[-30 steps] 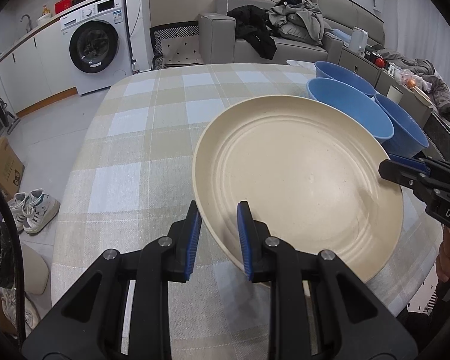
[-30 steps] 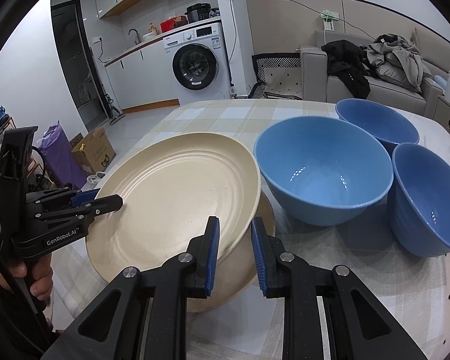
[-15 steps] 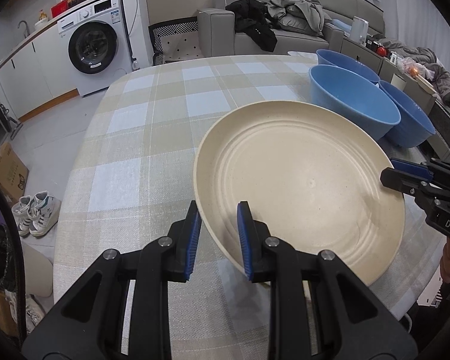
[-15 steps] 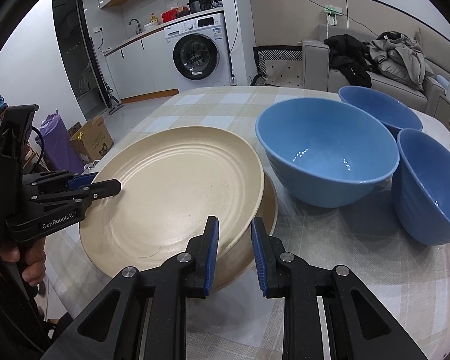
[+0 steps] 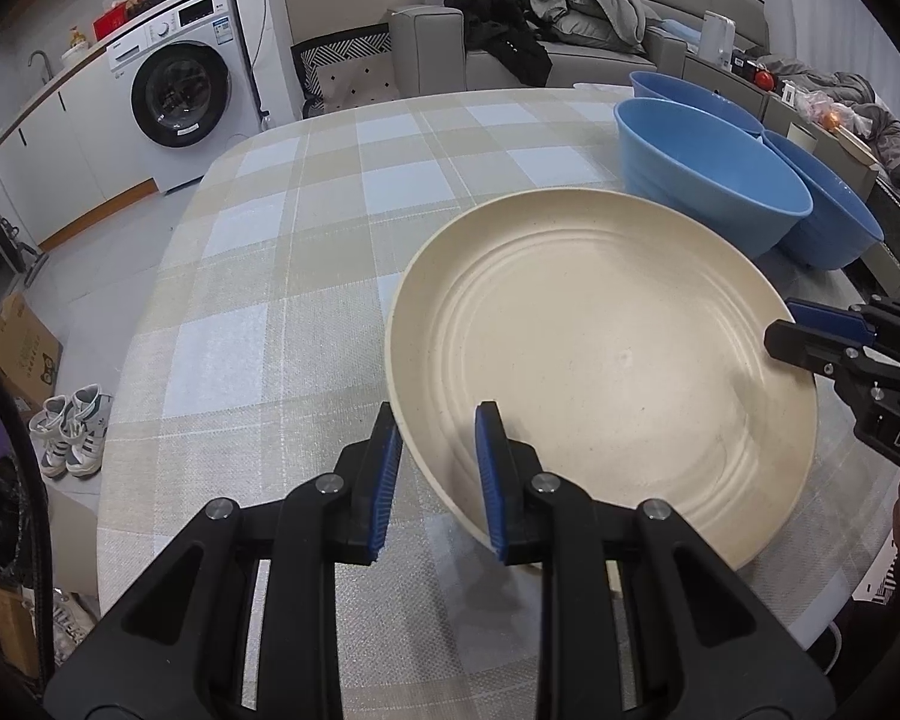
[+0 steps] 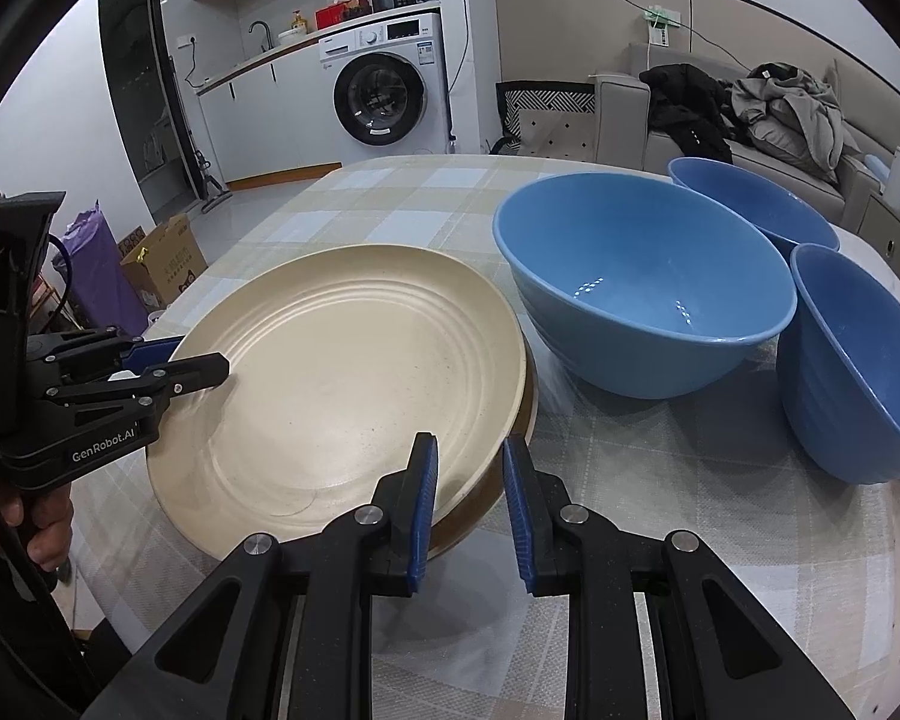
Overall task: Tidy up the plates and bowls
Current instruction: 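Carry the held cream plate with both tools over the other cream plates, then lower the cream plate onto the plate stack with both tools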
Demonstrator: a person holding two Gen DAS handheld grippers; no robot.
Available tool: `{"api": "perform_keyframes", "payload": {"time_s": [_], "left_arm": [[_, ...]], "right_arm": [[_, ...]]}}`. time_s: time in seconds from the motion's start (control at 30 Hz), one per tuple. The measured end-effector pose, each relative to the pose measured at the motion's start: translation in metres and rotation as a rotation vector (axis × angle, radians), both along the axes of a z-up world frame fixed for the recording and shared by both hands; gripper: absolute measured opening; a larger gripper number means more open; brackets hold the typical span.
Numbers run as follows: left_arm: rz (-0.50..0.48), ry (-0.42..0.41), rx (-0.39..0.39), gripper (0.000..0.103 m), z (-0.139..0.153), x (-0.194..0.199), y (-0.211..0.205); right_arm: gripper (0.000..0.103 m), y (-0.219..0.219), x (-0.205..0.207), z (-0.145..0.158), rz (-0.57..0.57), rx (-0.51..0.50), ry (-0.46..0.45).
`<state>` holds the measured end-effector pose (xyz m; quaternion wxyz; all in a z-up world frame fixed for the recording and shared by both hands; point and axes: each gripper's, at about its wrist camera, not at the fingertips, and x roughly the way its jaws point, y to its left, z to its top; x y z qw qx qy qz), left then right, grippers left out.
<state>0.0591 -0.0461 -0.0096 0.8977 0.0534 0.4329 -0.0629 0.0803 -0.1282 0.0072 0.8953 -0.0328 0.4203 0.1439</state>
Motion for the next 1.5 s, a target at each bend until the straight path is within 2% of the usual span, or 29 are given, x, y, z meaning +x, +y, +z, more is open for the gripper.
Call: {"api": "perform_keyframes", "payload": {"time_s": [0.3, 0.87, 1.17, 1.5], "left_arm": [[-0.008, 0.002, 0.057, 0.022, -0.008, 0.000, -0.008], [-0.022, 0.020, 0.098, 0.024, -0.016, 0.000, -0.012], [-0.030, 0.027, 0.099, 0.025, -0.017, 0.001, -0.012], [-0.039, 0.057, 0.056, 0.027, -0.018, 0.002, -0.009]], "right_arm": [[0.023, 0.001, -0.004, -0.003, -0.011, -0.015, -0.003], [0.024, 0.005, -0.004, -0.006, -0.010, -0.060, -0.002], [0.026, 0.007, -0.005, -0.009, -0.013, -0.074, -0.003], [0.026, 0.010, -0.006, -0.012, -0.006, -0.097, -0.014]]}}
